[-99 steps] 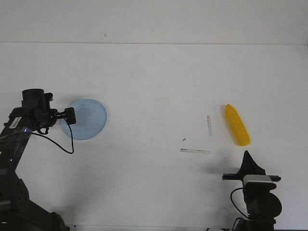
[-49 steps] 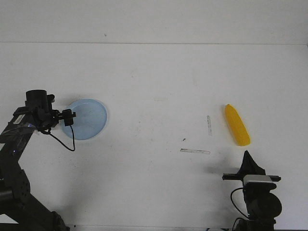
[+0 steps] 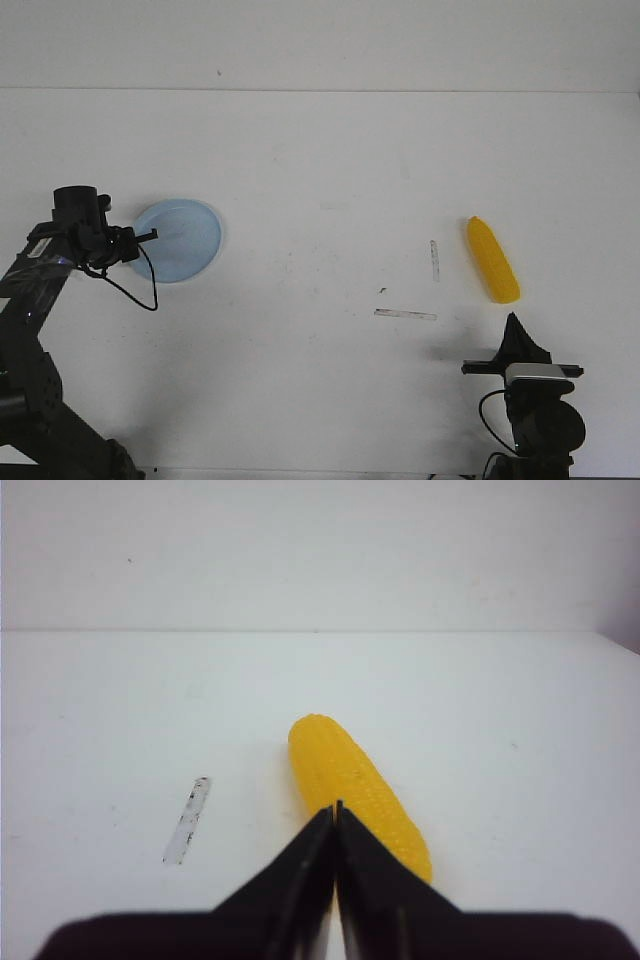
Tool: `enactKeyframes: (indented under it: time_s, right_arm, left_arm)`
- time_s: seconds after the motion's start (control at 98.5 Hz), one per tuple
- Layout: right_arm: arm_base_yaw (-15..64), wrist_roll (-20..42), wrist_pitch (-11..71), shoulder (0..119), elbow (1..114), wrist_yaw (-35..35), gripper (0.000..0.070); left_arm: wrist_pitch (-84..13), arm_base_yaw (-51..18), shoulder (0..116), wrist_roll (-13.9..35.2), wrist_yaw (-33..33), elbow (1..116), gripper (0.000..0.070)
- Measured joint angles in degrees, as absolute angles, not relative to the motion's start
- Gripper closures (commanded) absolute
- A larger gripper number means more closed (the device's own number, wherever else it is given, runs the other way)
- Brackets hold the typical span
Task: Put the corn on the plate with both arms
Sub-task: 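Push the light blue plate with the left gripper toward the table center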
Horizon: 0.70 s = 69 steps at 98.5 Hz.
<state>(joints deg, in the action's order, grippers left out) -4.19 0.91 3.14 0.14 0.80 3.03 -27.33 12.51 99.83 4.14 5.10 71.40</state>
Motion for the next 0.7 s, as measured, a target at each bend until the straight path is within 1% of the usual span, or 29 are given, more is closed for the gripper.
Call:
enactKeyframes:
  time_s: [0.183, 0.335, 0.538, 0.7]
  right_arm:
    - [-4.21, 0.91, 3.14, 0.14, 0.80, 3.03, 0.0694]
    - [-4.19, 0.91, 3.14, 0.14, 0.80, 3.03, 0.0694]
    - [-4.19, 0.93, 3.14, 0.14, 0.80, 3.03, 0.0694]
    - [-4.19, 0.91, 3.14, 0.14, 0.80, 3.03, 0.0694]
  left_arm:
    - [-27.33, 12.51, 99.81, 4.62, 5.58, 71.40, 0.0700]
    - [-27.51, 12.58, 98.74, 4.71, 9.61, 71.40, 0.0700]
    - [-28.40, 11.73, 90.17, 5.02, 16.73, 71.40, 0.0700]
    - [-31.46, 8.51, 83.61, 4.56, 19.84, 71.40, 0.0700]
